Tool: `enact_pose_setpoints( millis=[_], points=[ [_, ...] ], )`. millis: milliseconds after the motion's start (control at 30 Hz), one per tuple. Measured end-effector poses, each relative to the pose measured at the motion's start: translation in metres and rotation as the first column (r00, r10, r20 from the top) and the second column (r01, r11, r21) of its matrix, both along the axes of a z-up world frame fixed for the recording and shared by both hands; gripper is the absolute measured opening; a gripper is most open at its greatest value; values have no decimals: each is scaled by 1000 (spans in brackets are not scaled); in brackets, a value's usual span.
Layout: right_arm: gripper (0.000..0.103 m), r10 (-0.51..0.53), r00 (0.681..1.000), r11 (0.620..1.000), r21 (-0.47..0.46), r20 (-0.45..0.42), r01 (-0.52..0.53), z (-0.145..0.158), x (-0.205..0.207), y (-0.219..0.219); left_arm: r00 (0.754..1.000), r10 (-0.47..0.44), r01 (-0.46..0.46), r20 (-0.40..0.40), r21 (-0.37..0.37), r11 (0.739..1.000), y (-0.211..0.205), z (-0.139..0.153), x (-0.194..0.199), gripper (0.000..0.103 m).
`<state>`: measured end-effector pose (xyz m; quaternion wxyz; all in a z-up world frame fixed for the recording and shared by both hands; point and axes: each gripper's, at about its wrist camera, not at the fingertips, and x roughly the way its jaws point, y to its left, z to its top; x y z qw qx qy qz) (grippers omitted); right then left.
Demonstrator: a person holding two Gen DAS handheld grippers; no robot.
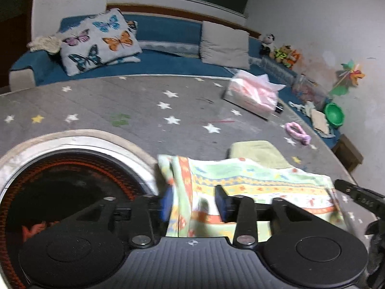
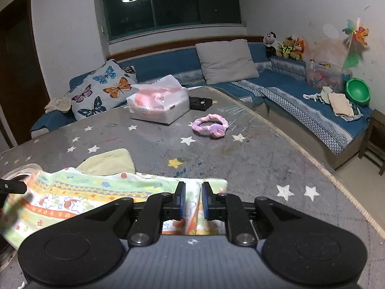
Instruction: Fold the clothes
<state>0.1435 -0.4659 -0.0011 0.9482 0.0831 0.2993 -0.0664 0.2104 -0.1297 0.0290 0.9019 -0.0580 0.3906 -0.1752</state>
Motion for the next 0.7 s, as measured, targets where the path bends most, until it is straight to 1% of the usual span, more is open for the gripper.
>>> enact_pose_setpoints(
  millis=[100,233,333,367,600,700],
  points=[
    [14,29,1000,999,15,10,-29,3,2,4,1000,3,-4,12,6,1000,4,2,-3,45],
    [16,87,996,994,61,0,-87,2,11,15,998,-48,47,27,16,999,-3,3,-13,45],
    [27,115,993,991,77,-13,-114,-5,22,24,995,-94,93,30,26,995,-11,1,-20,45],
    [27,124,992,989,78,-16,-122,-7,26,26,994,-106,105,27,30,994,-14,-1,-21,45],
    [28,160,985,986,49,-59,-157,-21,56,43,987,-160,159,11,67,985,-24,-16,-25,44],
    [31,161,985,987,31,-62,-159,-23,62,47,986,-164,163,5,84,983,-25,-23,-26,44]
  ],
)
